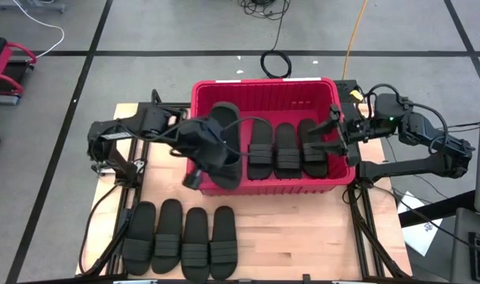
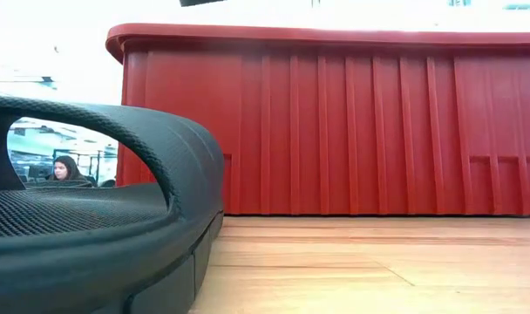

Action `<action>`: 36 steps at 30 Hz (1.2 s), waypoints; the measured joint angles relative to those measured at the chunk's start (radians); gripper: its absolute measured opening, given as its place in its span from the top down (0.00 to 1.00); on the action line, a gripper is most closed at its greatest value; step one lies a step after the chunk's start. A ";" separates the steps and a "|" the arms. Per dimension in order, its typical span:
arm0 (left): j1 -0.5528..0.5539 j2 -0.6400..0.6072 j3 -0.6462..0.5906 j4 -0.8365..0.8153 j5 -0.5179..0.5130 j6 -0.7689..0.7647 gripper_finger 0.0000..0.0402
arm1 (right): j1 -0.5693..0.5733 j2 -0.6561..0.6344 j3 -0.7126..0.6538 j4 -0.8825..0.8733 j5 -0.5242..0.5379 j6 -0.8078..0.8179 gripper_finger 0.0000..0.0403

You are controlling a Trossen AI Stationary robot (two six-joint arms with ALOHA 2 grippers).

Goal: Pick and place slides into bin
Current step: Put the black slide into the red bin

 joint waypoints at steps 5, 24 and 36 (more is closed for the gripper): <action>0.001 -0.024 -0.001 -0.130 0.034 0.108 1.00 | 0.000 0.003 0.000 0.002 0.075 0.006 0.45; 0.271 -0.076 0.000 -0.029 0.233 0.265 1.00 | 0.000 0.061 0.000 0.005 0.153 0.033 0.45; 0.454 0.136 -0.001 0.055 0.282 0.305 1.00 | 0.000 0.080 0.000 0.003 0.233 -0.101 0.45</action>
